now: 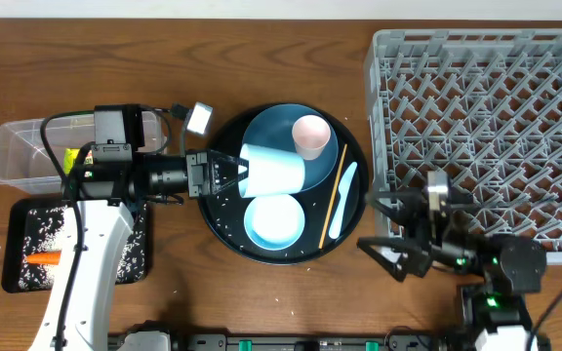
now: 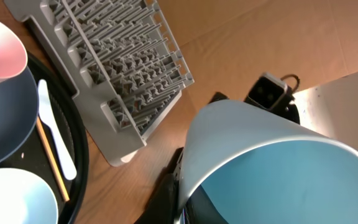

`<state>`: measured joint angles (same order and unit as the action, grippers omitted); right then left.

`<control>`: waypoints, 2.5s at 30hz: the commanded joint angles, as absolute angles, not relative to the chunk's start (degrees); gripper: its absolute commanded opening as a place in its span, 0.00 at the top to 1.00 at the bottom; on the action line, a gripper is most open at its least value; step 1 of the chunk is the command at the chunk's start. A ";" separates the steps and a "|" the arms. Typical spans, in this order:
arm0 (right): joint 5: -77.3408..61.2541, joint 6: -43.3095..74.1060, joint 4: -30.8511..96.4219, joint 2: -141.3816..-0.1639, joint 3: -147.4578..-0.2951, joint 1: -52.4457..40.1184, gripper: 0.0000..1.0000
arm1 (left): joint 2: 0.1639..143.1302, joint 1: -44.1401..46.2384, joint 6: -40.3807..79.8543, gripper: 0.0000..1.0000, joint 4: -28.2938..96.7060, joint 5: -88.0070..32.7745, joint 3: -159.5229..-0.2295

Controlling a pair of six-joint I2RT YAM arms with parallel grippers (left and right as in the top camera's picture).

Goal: Sort waste into correct bins and load items into the dishwasher rack
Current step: 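Move the right gripper left to the bottom of the held cup, then close the right gripper on the cup bottom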

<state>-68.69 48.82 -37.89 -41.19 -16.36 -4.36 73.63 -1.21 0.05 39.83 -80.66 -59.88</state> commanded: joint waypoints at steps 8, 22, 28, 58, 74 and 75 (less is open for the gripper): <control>-72.99 52.12 -54.39 -48.36 -17.12 -4.89 0.01 | 73.73 2.52 -1.93 0.93 38.87 -81.89 -60.05; -69.10 46.39 -64.14 -56.36 -17.08 -14.79 0.01 | 73.73 7.81 -1.91 0.93 37.93 -81.89 -60.05; -67.00 42.83 -67.09 -59.31 -17.10 -15.94 0.01 | 73.73 8.60 -1.89 0.93 38.24 -81.91 -60.05; -59.77 38.09 -79.94 -68.75 -18.59 -18.85 0.01 | 73.73 8.60 -1.89 0.93 38.57 -81.91 -60.05; -59.77 38.04 -79.96 -74.76 -23.29 -23.07 0.01 | 73.73 8.60 -1.89 0.93 38.79 -82.15 -60.05; -59.77 38.04 -79.99 -75.11 -23.51 -23.14 0.01 | 73.73 8.60 -1.89 0.93 38.76 -82.15 -60.05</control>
